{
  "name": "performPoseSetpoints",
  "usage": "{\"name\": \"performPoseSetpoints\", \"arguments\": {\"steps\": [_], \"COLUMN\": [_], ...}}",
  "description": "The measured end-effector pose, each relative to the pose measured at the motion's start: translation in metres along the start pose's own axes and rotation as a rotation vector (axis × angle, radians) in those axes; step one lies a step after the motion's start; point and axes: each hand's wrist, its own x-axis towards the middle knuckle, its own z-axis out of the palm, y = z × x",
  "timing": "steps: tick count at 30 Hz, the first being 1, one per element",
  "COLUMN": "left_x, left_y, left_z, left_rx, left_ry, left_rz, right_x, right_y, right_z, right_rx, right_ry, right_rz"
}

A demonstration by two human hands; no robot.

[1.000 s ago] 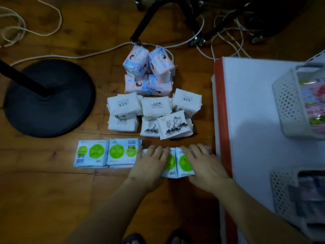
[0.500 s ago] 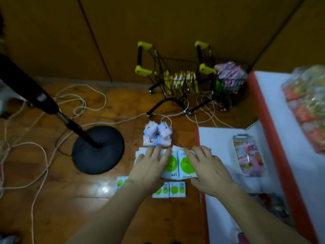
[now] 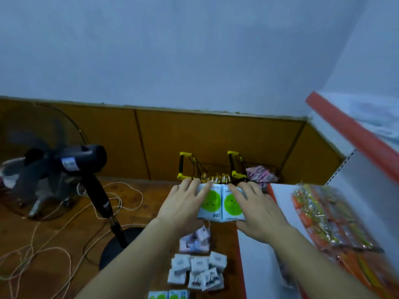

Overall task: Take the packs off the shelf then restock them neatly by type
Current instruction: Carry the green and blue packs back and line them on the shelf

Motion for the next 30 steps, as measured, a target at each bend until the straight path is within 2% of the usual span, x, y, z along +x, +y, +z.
{"name": "performPoseSetpoints", "arguments": {"steps": [10, 17, 30], "left_x": [0.005, 0.012, 0.055], "left_y": [0.016, 0.041, 0.137], "left_z": [-0.173, -0.248, -0.318], "left_rx": [0.067, 0.076, -0.036], "left_ry": [0.237, 0.381, 0.554], "left_rz": [0.023, 0.117, 0.578], "right_x": [-0.032, -0.072, -0.205], "right_y": [0.015, 0.031, 0.042], "right_z": [-0.173, -0.251, -0.317], "right_rx": [-0.123, -0.212, -0.37], "right_ry": [0.225, 0.321, 0.345], "right_rz": [0.018, 0.101, 0.565]}}
